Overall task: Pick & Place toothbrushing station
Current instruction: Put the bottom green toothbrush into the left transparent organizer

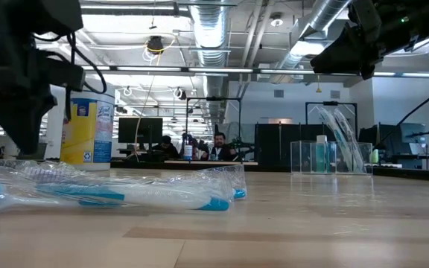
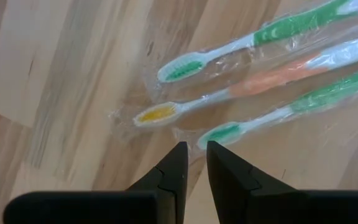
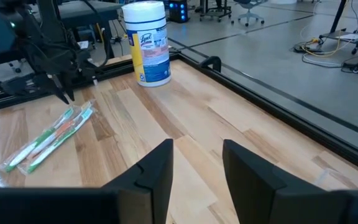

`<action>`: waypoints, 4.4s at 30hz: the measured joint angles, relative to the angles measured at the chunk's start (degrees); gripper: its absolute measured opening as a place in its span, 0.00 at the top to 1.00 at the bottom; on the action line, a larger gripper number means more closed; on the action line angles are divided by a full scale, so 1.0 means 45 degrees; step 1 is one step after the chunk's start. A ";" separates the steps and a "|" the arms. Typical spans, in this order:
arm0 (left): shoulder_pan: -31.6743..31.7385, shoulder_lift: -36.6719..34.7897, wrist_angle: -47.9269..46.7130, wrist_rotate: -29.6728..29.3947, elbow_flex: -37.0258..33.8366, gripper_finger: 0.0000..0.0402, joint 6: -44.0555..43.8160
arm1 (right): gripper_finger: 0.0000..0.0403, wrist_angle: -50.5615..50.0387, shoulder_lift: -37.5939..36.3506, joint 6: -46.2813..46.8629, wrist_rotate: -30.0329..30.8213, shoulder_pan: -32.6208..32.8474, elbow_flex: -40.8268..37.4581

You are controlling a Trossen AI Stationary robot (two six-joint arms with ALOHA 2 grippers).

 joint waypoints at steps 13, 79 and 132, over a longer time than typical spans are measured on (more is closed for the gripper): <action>0.0000 0.0005 0.0655 0.0412 -0.0708 0.67 0.0023 | 0.68 -0.0015 0.0000 -0.0001 0.0000 -0.0015 0.0000; 0.0000 0.0005 0.1928 0.3205 0.0033 1.00 0.0643 | 0.70 -0.0010 0.0000 0.0000 -0.0131 -0.0015 0.0000; 0.3696 0.2269 0.8695 0.9733 0.1783 1.00 -0.4789 | 0.70 0.2350 1.0071 -0.9317 -0.0748 0.2346 0.6357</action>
